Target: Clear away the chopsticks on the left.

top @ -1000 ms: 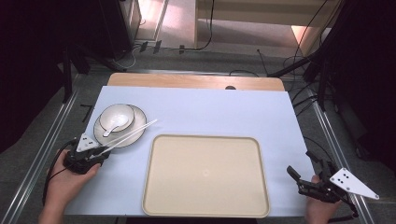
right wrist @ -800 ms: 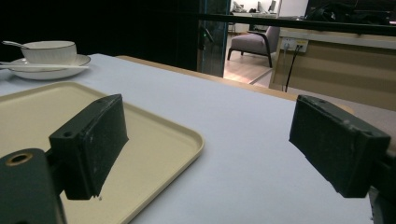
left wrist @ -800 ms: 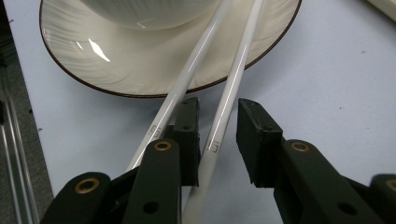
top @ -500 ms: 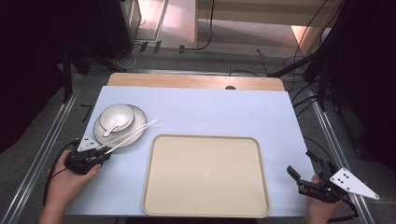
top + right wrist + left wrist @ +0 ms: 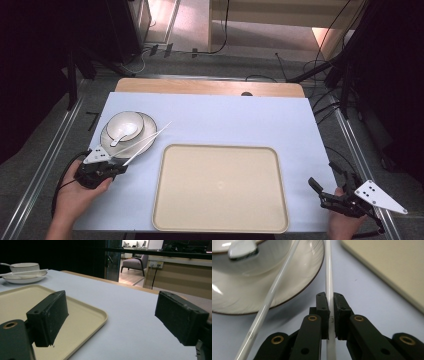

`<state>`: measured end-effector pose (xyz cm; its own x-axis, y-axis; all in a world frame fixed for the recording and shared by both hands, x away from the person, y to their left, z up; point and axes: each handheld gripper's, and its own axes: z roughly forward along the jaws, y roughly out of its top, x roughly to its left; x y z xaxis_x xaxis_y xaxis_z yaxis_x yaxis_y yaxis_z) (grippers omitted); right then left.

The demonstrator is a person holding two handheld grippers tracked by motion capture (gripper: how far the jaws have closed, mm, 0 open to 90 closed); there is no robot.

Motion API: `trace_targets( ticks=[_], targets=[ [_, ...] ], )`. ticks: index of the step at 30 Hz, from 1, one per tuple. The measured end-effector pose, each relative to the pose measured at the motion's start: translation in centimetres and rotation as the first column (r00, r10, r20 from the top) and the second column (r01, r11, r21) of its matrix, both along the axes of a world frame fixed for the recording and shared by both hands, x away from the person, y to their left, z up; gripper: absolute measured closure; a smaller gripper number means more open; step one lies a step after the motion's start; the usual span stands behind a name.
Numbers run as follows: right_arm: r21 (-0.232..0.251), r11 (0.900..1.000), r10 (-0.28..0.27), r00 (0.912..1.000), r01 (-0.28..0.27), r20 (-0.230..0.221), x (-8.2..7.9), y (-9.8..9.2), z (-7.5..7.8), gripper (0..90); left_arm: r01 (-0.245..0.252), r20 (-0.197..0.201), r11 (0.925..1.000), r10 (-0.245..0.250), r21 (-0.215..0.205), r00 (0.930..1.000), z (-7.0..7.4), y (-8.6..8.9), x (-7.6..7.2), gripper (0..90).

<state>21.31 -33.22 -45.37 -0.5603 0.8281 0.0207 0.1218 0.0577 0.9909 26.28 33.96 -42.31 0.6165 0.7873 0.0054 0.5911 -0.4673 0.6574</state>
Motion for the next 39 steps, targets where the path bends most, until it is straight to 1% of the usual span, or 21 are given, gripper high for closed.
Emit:
trace_targets(
  ticks=[3,5,7,8,9,11,12,13,14,16,17,19,21,22,28,30,32,34,35,37,39],
  targets=[
    [0.001,1.0,-0.001,1.0,0.001,0.0,0.0,0.0,0.0,11.7,0.0,-0.002,1.0,0.0,-0.009,1.0,0.3,-0.7,-0.2,85.5],
    [-0.001,1.0,0.0,1.0,0.0,0.003,0.0,0.0,0.0,11.7,0.007,-0.016,0.9997,-0.007,-0.023,0.9998,0.5,-1.8,-0.6,85.4],
    [0.0,1.0,-0.001,1.0,0.001,0.002,-0.1,0.0,0.0,11.7,0.012,-0.035,0.9992,-0.013,-0.037,0.9993,0.5,-2.5,-0.8,85.5],
    [0.0,1.0,-0.002,1.0,0.002,0.005,-0.1,0.0,0.0,11.7,0.012,-0.035,0.9992,-0.013,-0.037,0.9993,0.5,-2.5,-0.8,85.4],
    [0.001,1.0,-0.001,1.0,0.001,0.008,-0.1,0.0,0.0,11.7,0.015,-0.038,0.9978,-0.017,-0.064,0.9991,0.5,-3.1,-1.1,85.4],
    [0.001,1.0,-0.001,1.0,0.001,0.007,-0.1,-0.1,0.1,11.7,0.013,-0.045,0.9964,-0.017,-0.084,0.9989,0.5,-3.7,-1.4,85.4],
    [0.003,1.0,0.0,1.0,0.0,0.007,-0.1,-0.1,0.0,11.7,0.013,-0.045,0.9964,-0.017,-0.084,0.9989,0.5,-3.7,-1.4,85.4],
    [0.003,1.0,0.0,1.0,0.0,0.007,-0.1,-0.1,0.0,11.7,0.012,-0.052,0.9956,-0.016,-0.093,0.9985,0.4,-4.1,-1.6,85.4],
    [0.004,1.0,0.0,1.0,0.0,0.004,-0.1,-0.1,0.0,11.8,-0.01,-0.082,0.9963,0.003,-0.086,0.9966,0.3,-4.9,-1.8,85.4],
    [0.004,1.0,0.002,1.0,-0.002,0.004,-0.1,0.0,0.0,11.7,-0.01,-0.092,0.9966,0.003,-0.082,0.9957,0.3,-5.3,-2.0,85.4],
    [0.001,1.0,0.002,1.0,-0.002,0.008,-0.1,0.0,0.0,11.7,-0.015,-0.112,0.9949,0.004,-0.1,0.9937,0.2,-6.1,-2.3,85.4],
    [0.002,1.0,0.003,1.0,-0.003,0.007,-0.1,0.0,0.1,11.8,-0.022,-0.127,0.9925,0.006,-0.12,0.9919,0.0,-6.8,-2.7,85.4],
    [0.001,1.0,0.002,1.0,-0.002,0.009,-0.1,0.0,0.1,11.8,-0.022,-0.134,0.9917,0.005,-0.127,0.991,0.0,-7.1,-2.9,85.4],
    [0.002,1.0,0.003,1.0,-0.003,0.008,-0.1,0.0,0.1,11.7,-0.017,-0.151,0.9896,-0.005,-0.143,0.9885,-0.3,-7.7,-3.2,85.4],
    [0.003,1.0,0.001,1.0,-0.001,0.004,-0.1,0.0,0.0,11.7,-0.038,-0.179,0.9867,0.009,-0.158,0.9838,-1.2,-9.0,-4.2,85.4],
    [0.002,1.0,0.002,1.0,-0.002,0.007,-0.1,0.0,0.0,11.7,-0.045,-0.193,0.9842,0.011,-0.171,0.9811,-1.6,-9.3,-4.5,85.4],
    [0.002,1.0,0.004,1.0,-0.004,0.004,-0.1,0.0,0.0,11.7,-0.048,-0.195,0.9854,0.015,-0.163,0.9808,-1.8,-9.5,-4.6,85.3],
    [0.002,1.0,0.004,1.0,-0.004,0.003,-0.1,0.1,0.0,11.8,-0.058,-0.204,0.9861,0.025,-0.156,0.9787,-2.2,-9.9,-4.9,85.3],
    [0.0,1.0,0.004,1.0,-0.004,0.006,0.0,0.1,0.0,11.7,-0.067,-0.215,0.9866,0.034,-0.149,0.9761,-2.4,-10.2,-5.1,85.2],
    [0.002,1.0,0.005,1.0,-0.005,0.003,-0.1,0.1,0.0,11.7,-0.065,-0.231,0.9836,0.025,-0.168,0.9726,-2.6,-10.5,-5.3,85.3],
    [-0.001,1.0,0.004,1.0,-0.004,0.005,0.0,0.1,0.0,11.7,-0.062,-0.232,0.9843,0.022,-0.165,0.9724,-2.8,-10.9,-5.5,85.2]
  ],
)
